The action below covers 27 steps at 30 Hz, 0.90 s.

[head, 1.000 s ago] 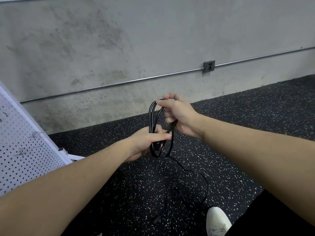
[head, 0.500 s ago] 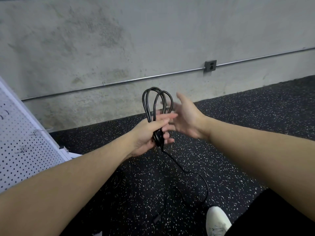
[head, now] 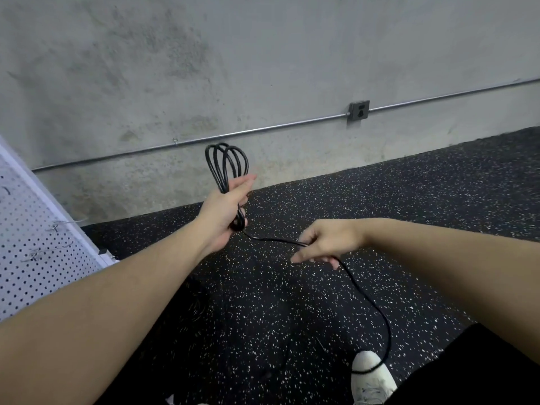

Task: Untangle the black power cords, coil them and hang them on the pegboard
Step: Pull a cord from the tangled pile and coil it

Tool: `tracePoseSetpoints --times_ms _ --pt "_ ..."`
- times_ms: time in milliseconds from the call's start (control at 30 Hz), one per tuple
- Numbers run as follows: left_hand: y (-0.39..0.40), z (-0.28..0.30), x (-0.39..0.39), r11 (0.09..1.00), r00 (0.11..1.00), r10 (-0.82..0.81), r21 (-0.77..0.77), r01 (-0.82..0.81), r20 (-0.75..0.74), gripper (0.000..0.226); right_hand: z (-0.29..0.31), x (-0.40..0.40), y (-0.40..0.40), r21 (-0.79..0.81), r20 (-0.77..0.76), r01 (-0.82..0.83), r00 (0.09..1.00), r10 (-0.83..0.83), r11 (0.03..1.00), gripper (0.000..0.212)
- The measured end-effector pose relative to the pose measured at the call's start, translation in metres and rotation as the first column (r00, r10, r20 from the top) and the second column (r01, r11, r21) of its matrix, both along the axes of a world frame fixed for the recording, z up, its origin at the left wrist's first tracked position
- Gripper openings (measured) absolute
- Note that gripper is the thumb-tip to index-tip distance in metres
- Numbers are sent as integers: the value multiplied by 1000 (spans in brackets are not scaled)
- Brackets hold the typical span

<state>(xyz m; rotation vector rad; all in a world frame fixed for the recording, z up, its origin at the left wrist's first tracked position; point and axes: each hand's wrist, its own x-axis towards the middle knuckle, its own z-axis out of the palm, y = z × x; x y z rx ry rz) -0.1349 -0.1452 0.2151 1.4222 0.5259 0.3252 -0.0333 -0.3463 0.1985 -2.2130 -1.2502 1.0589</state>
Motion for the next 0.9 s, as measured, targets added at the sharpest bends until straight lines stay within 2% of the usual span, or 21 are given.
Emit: tracePoseSetpoints --times_ms 67,133,200,267,300,400,467,567,600,667,767,833,900 --pt "6 -8 -4 994 993 14 109 0 -119 19 11 0 -2 163 -60 70 996 -61 984 25" --pt "6 -12 -8 979 976 -39 188 80 -215 29 22 -2 3 306 -109 143 987 -114 941 23" --pt "-2 -11 -10 959 951 -120 215 186 -286 44 29 -7 11 398 -82 187 982 -168 898 22" --pt "-9 -8 -11 933 909 -234 183 310 -344 68 32 -10 19 503 -62 277 956 -286 819 23" --pt "-12 -7 -11 919 890 -293 154 363 -349 77 34 -9 22 552 -49 328 930 -363 766 30" --pt "-12 -8 -11 885 863 -455 -10 465 -221 85 39 -7 28 598 -37 442 849 -528 669 57" --pt "-7 -7 -11 854 840 -516 -22 520 -165 76 43 -6 29 581 -82 458 855 -512 672 52" --pt "-7 -7 -11 824 814 -532 79 561 -231 26 48 -6 27 559 -226 467 881 -416 685 30" --pt "-9 -7 -11 829 817 -517 91 553 -253 21 50 -6 25 570 -277 455 890 -362 684 25" --pt "-10 -10 -12 838 819 -519 39 544 -245 26 50 -6 27 589 -295 443 896 -330 675 23" --pt "-15 -9 -12 807 796 -590 -117 578 -135 20 45 -7 32 641 -276 499 859 -432 584 28" --pt "-20 -8 -11 784 786 -614 -168 597 -70 21 40 -6 32 635 -412 591 804 -428 498 35" --pt "-26 -10 -10 787 791 -609 -162 596 -50 25 36 -4 32 589 -596 683 728 -339 432 53"
